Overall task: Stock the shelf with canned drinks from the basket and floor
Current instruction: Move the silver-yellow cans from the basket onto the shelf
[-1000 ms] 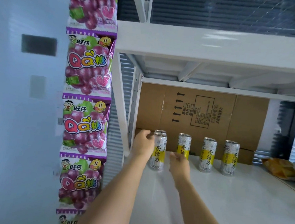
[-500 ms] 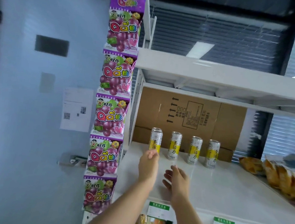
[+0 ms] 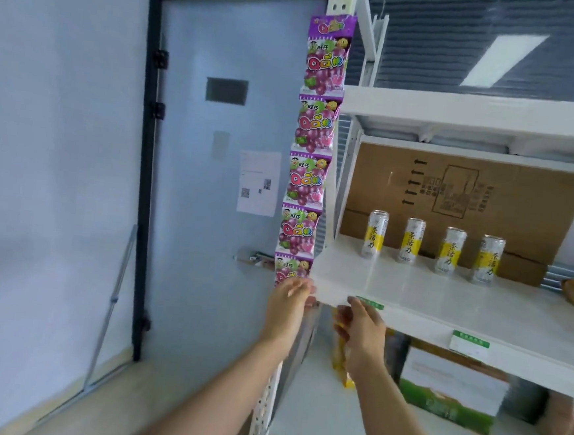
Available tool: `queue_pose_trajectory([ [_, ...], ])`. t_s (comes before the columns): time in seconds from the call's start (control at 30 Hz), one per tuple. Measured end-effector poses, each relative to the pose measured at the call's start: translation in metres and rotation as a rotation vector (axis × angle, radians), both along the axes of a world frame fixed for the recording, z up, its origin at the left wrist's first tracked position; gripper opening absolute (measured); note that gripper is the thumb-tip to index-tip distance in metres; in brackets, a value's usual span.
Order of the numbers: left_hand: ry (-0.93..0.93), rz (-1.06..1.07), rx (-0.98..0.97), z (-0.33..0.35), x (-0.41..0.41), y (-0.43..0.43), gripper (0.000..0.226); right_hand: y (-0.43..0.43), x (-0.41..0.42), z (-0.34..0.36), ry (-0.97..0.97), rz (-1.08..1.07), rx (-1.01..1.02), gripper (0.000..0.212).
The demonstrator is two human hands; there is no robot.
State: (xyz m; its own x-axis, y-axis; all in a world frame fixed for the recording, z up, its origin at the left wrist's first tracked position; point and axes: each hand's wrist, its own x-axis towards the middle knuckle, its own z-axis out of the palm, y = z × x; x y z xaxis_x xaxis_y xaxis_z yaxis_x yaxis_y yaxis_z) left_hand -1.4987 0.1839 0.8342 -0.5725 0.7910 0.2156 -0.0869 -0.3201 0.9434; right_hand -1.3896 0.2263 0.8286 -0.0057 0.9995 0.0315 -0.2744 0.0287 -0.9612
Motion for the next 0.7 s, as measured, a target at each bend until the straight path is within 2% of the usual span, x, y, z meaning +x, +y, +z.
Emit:
queue_pose_trajectory([
  [0.17, 0.013, 0.161, -0.044, -0.024, -0.062, -0.079, 0.016, -0.058, -0.061, -0.024, 0.006, 0.159, -0.059, 0.012],
  [0.27, -0.004, 0.265, -0.096, -0.036, -0.109, -0.131, 0.010, -0.098, -0.107, -0.033, -0.027, 0.273, -0.054, 0.012],
  [0.53, -0.130, 0.511, -0.202, -0.089, -0.255, -0.286, 0.008, -0.221, -0.262, -0.074, -0.098, 0.574, -0.117, 0.014],
  [0.7, -0.025, 0.642, -0.440, -0.140, -0.344, -0.406, 0.011, -0.323, -0.352, -0.122, -0.112, 0.776, -0.230, 0.012],
])
